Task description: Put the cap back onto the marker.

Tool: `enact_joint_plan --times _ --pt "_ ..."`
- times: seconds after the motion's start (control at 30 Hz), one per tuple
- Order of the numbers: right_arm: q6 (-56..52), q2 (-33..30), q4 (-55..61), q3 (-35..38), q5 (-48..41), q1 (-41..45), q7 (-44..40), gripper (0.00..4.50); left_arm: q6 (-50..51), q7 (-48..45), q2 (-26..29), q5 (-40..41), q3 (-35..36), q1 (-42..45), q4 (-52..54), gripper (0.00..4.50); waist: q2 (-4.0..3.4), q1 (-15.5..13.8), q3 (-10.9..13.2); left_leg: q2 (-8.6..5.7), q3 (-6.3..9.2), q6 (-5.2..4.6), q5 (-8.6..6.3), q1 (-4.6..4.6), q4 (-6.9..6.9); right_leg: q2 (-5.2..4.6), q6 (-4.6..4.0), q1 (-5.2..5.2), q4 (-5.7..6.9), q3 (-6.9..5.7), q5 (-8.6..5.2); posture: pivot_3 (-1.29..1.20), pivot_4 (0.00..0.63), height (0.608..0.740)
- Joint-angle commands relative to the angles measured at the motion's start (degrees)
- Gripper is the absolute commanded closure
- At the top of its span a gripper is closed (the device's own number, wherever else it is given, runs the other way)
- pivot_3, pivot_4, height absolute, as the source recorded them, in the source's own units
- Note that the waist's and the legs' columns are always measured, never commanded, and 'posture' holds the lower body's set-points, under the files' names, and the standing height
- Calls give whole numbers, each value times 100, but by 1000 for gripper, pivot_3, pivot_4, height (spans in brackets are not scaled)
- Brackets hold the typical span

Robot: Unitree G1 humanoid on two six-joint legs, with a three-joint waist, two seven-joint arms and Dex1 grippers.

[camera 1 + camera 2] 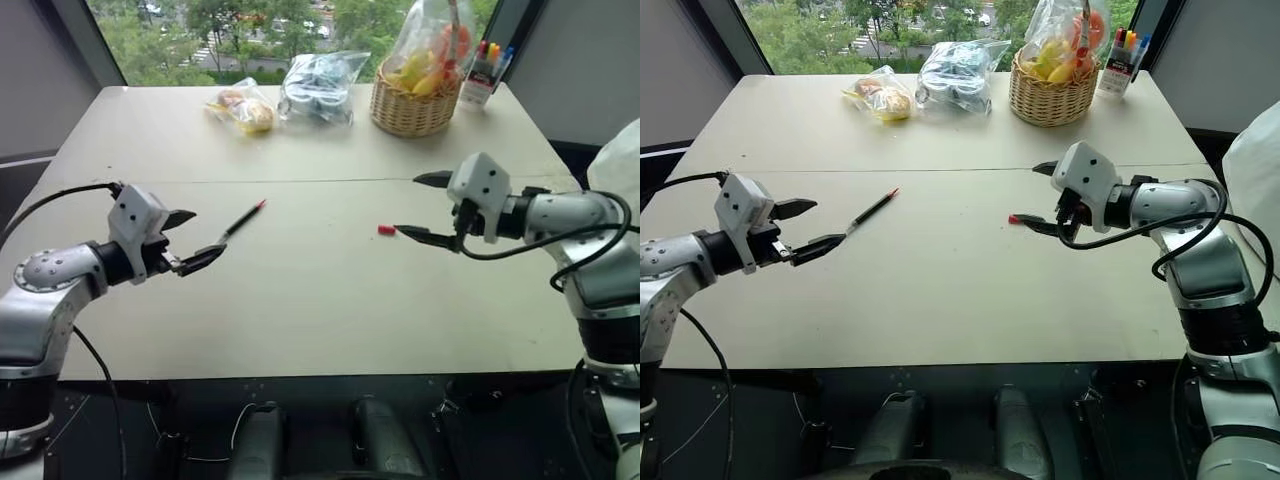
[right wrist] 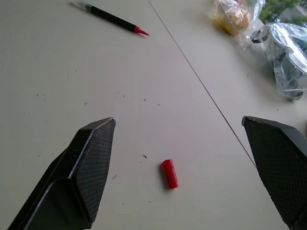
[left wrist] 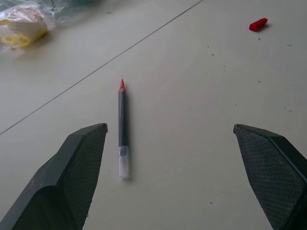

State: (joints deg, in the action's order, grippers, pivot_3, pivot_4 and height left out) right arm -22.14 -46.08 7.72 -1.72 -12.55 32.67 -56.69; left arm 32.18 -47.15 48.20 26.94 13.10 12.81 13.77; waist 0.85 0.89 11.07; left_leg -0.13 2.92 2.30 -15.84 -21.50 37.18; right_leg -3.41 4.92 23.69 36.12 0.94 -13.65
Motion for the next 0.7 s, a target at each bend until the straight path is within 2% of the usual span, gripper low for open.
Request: enact_joint_plan --times 0.03,0.7 --pt "131 7 78 31 32 153 25 144 17 128 24 41 244 -16 237 79 0 -1 0 0 0 0 0 0 0 0 0 0 0 0 0 0 150 740" --pt "169 18 136 9 93 81 57 144 101 379 -41 -43 64 11 439 79 0 -4 0 0 0 0 0 0 0 -1 1 0 0 0 1 0 150 740"
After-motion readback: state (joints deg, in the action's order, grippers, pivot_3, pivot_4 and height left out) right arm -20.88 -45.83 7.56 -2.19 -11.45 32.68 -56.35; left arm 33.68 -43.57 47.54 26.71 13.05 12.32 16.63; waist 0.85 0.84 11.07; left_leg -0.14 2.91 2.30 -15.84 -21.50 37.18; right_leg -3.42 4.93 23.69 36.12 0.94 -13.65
